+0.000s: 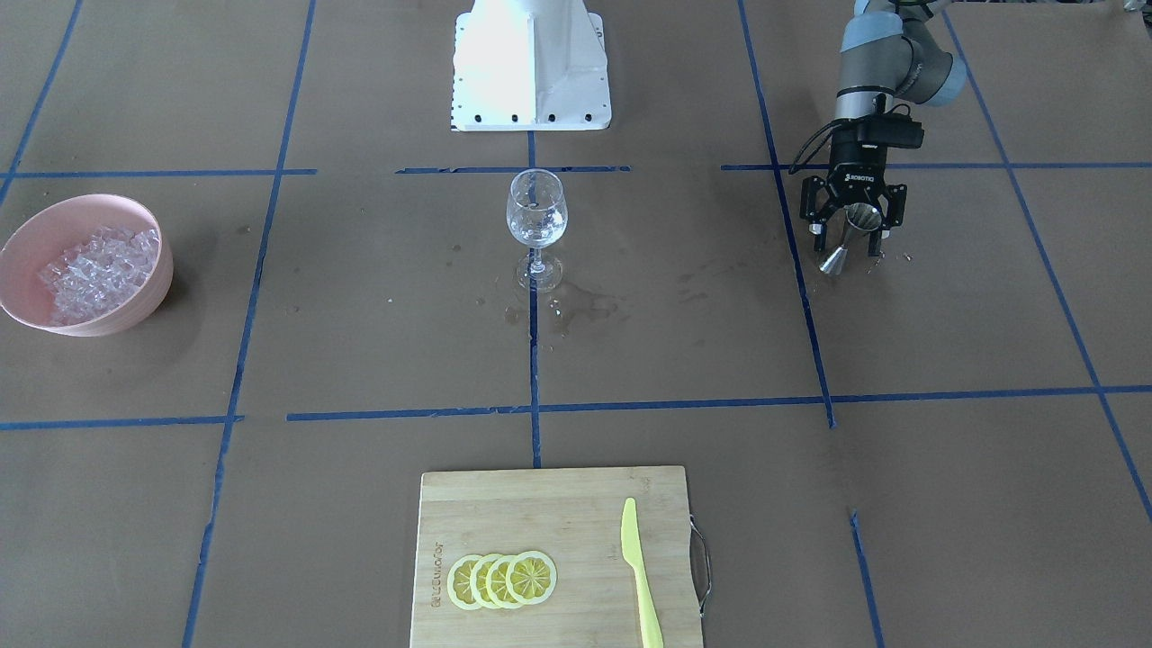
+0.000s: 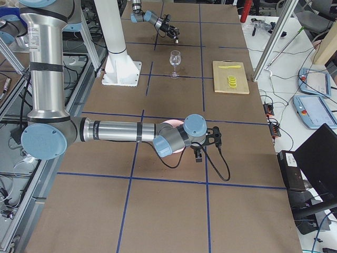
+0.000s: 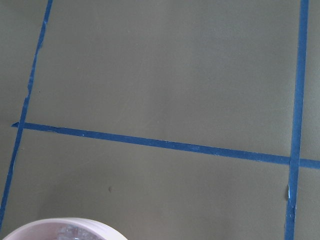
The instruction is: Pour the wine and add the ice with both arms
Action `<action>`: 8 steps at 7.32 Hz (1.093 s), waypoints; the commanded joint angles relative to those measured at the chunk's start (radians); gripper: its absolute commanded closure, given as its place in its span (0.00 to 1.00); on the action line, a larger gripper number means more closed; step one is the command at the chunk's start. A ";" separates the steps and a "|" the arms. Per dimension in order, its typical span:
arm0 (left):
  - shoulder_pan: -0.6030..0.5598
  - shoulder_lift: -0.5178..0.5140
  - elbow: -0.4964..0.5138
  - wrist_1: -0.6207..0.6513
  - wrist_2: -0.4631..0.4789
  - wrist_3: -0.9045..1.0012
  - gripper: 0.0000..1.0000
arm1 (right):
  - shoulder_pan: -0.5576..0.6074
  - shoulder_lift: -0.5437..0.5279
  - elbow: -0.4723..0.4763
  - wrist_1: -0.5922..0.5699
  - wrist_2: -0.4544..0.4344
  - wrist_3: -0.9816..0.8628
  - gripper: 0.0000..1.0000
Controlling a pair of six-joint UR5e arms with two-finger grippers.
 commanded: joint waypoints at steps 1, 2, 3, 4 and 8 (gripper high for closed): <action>-0.001 0.017 -0.035 0.002 -0.105 0.025 0.01 | 0.001 0.000 0.000 0.000 0.000 0.000 0.00; -0.001 0.073 -0.131 0.006 -0.172 0.152 0.01 | -0.001 0.002 0.002 0.000 0.000 0.000 0.00; -0.010 0.122 -0.153 0.006 -0.270 0.171 0.01 | 0.000 0.000 0.008 -0.001 0.000 0.002 0.00; -0.020 0.177 -0.167 0.006 -0.380 0.209 0.01 | -0.001 0.003 0.010 -0.001 0.000 0.003 0.00; -0.301 0.299 -0.175 0.002 -0.860 0.600 0.01 | -0.015 -0.018 0.115 -0.004 0.008 0.227 0.00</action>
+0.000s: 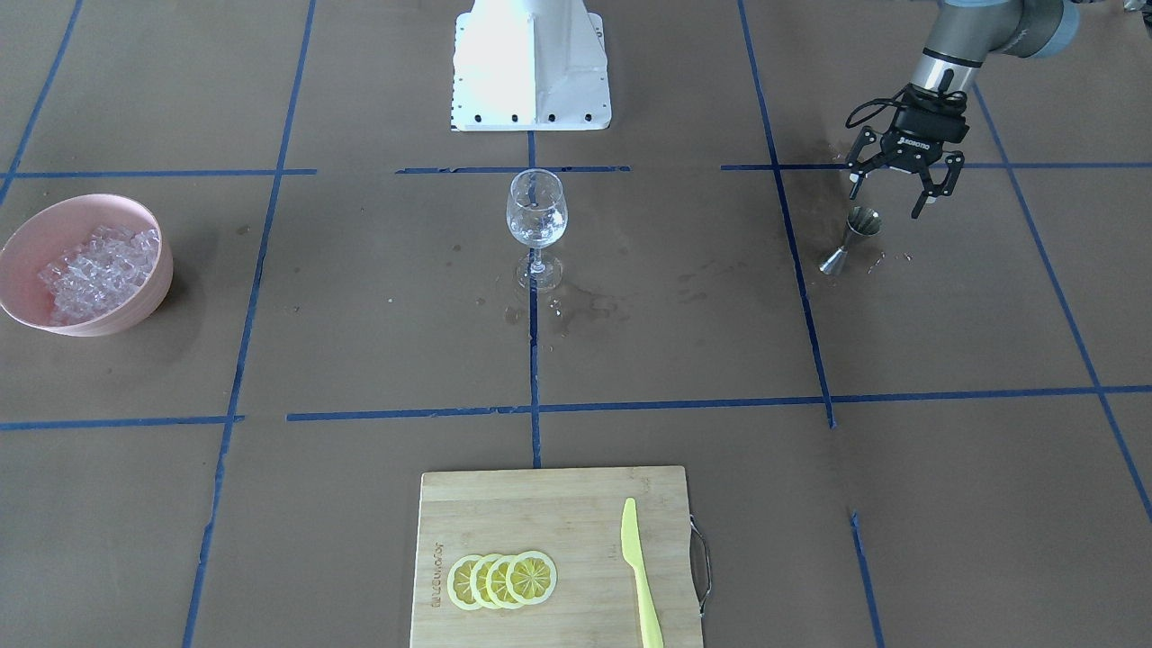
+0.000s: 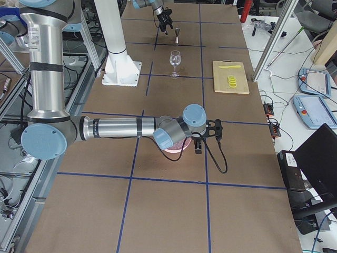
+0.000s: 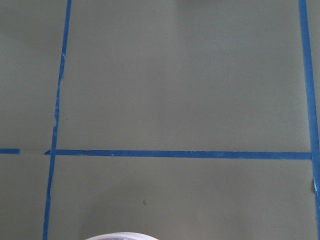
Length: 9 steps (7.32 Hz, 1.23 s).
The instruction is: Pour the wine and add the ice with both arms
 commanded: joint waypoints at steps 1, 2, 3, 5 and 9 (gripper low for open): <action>-0.158 0.027 0.013 -0.001 -0.222 0.173 0.01 | -0.034 -0.012 0.037 -0.001 0.002 0.062 0.00; -0.230 0.031 0.046 -0.006 -0.340 0.175 0.01 | -0.089 -0.044 0.082 -0.002 -0.010 0.133 0.00; -0.308 0.018 0.064 -0.019 -0.397 0.175 0.01 | -0.126 -0.056 0.136 -0.005 -0.050 0.228 0.00; -0.465 -0.019 0.087 -0.012 -0.531 0.175 0.01 | -0.201 -0.105 0.199 -0.010 -0.117 0.332 0.00; -0.519 -0.072 0.147 -0.012 -0.545 0.173 0.00 | -0.412 -0.158 0.219 -0.013 -0.299 0.552 0.00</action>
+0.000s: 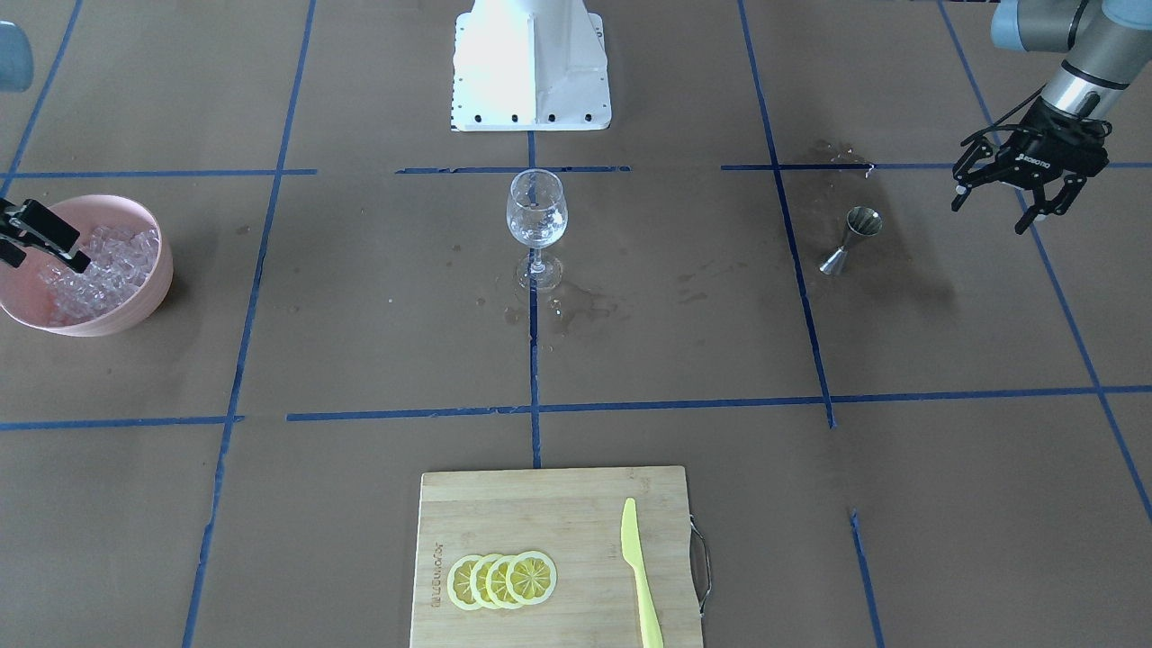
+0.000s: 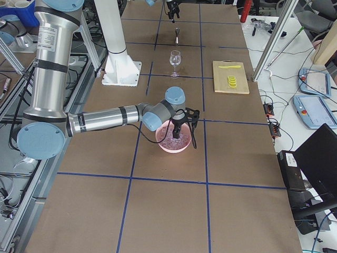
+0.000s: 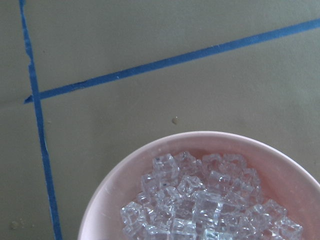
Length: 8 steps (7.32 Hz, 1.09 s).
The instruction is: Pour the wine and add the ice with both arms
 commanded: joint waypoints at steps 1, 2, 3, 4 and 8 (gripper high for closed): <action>-0.010 -0.008 0.003 0.001 -0.003 -0.001 0.00 | -0.056 -0.015 -0.011 -0.001 -0.040 0.087 0.01; -0.010 -0.008 0.002 0.004 -0.012 -0.002 0.00 | -0.058 -0.015 -0.030 0.001 -0.039 0.098 0.05; -0.030 -0.009 0.005 0.007 -0.094 -0.011 0.00 | -0.058 -0.015 -0.037 0.001 -0.039 0.099 0.07; -0.076 -0.009 0.005 0.010 -0.180 -0.011 0.00 | -0.058 -0.015 -0.037 0.001 -0.037 0.099 0.09; -0.229 -0.074 0.005 0.158 -0.381 -0.010 0.00 | -0.070 -0.008 -0.064 0.001 -0.037 0.125 0.50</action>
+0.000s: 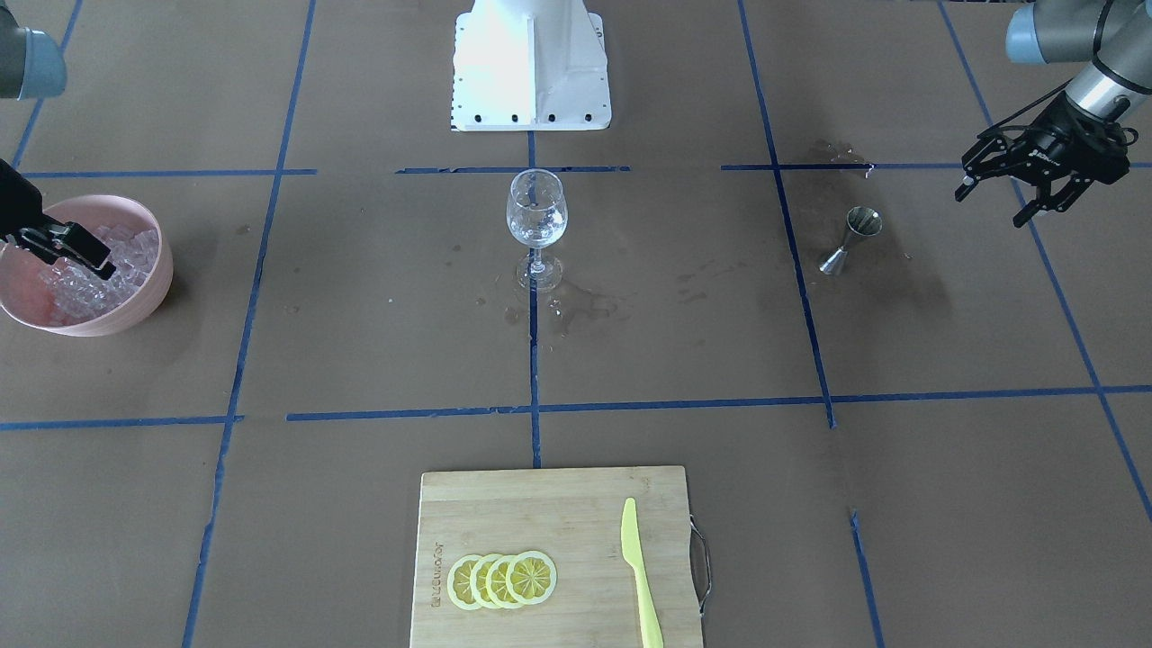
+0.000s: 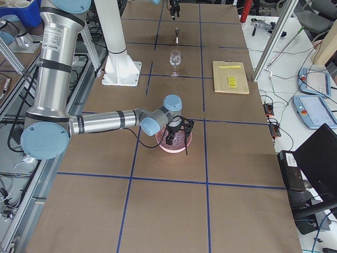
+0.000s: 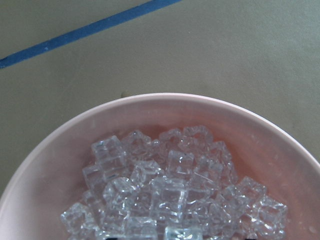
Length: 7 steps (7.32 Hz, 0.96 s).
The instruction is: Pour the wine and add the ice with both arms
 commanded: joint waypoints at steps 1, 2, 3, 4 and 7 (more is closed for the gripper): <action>-0.073 -0.017 0.000 0.050 -0.081 0.007 0.00 | -0.001 0.006 -0.003 0.000 0.003 0.035 0.93; -0.080 -0.018 -0.001 0.050 -0.081 0.008 0.00 | -0.001 0.007 -0.003 0.000 0.003 0.034 1.00; -0.086 -0.018 -0.001 0.050 -0.083 0.010 0.00 | -0.001 0.007 0.000 0.003 0.006 0.032 1.00; -0.118 -0.018 0.002 0.055 -0.113 0.010 0.00 | 0.000 0.006 0.009 0.005 0.008 0.032 1.00; -0.152 -0.036 0.006 0.090 -0.176 0.011 0.00 | 0.052 0.018 0.103 0.003 0.016 0.026 1.00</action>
